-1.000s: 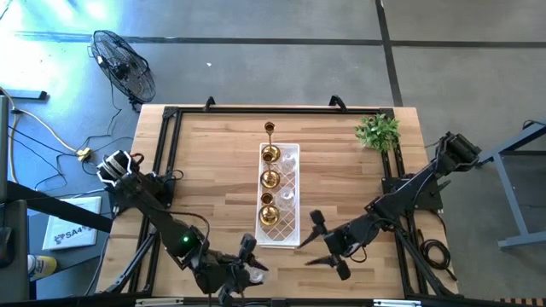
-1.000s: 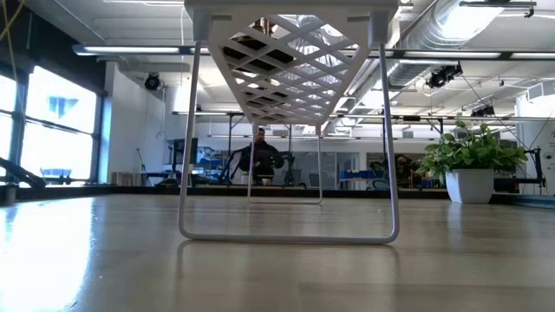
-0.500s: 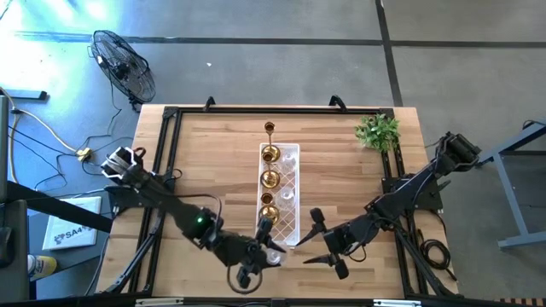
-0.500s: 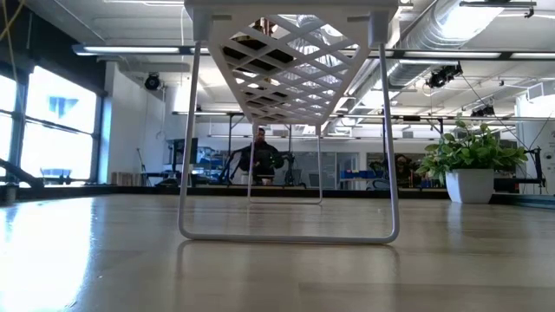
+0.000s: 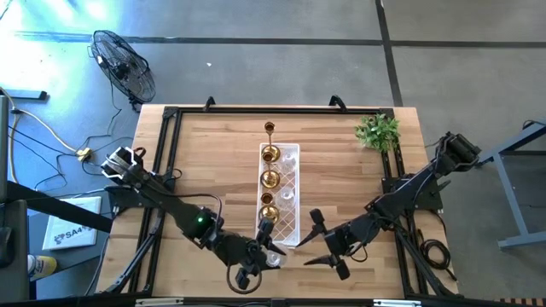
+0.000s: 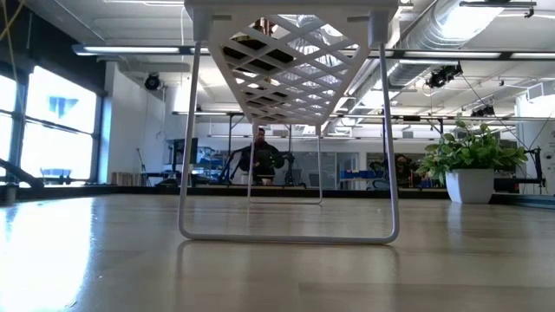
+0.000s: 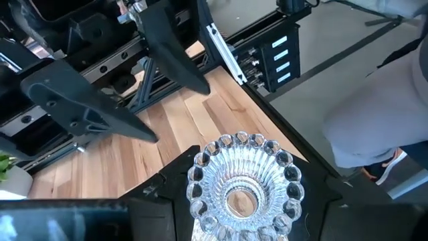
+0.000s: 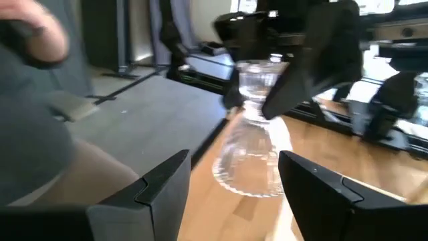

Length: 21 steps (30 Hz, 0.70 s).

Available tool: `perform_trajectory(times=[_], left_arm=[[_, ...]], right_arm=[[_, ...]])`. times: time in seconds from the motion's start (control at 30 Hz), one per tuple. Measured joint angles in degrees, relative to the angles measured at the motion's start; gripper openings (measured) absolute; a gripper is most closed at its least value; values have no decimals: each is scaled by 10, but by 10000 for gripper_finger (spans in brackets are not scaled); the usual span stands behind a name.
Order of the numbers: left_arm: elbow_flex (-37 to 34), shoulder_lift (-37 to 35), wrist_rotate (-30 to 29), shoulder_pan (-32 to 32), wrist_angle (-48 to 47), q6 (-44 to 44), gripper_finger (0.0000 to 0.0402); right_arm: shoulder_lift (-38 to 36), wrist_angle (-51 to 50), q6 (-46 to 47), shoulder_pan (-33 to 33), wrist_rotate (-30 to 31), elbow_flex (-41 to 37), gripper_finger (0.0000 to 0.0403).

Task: Pick & Place candle stick holders
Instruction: Put the transparent candle holder on the shelf aligned with the other transparent candle holders

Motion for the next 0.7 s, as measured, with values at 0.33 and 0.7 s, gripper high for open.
perform_trajectory(times=[0.33,0.7], left_arm=[[0,0,12,0,-2,-1,156],[0,0,10,0,6,1,156]], right_arm=[[0,-2,0,0,-67,0,286],[0,-3,32,0,-24,0,340]])
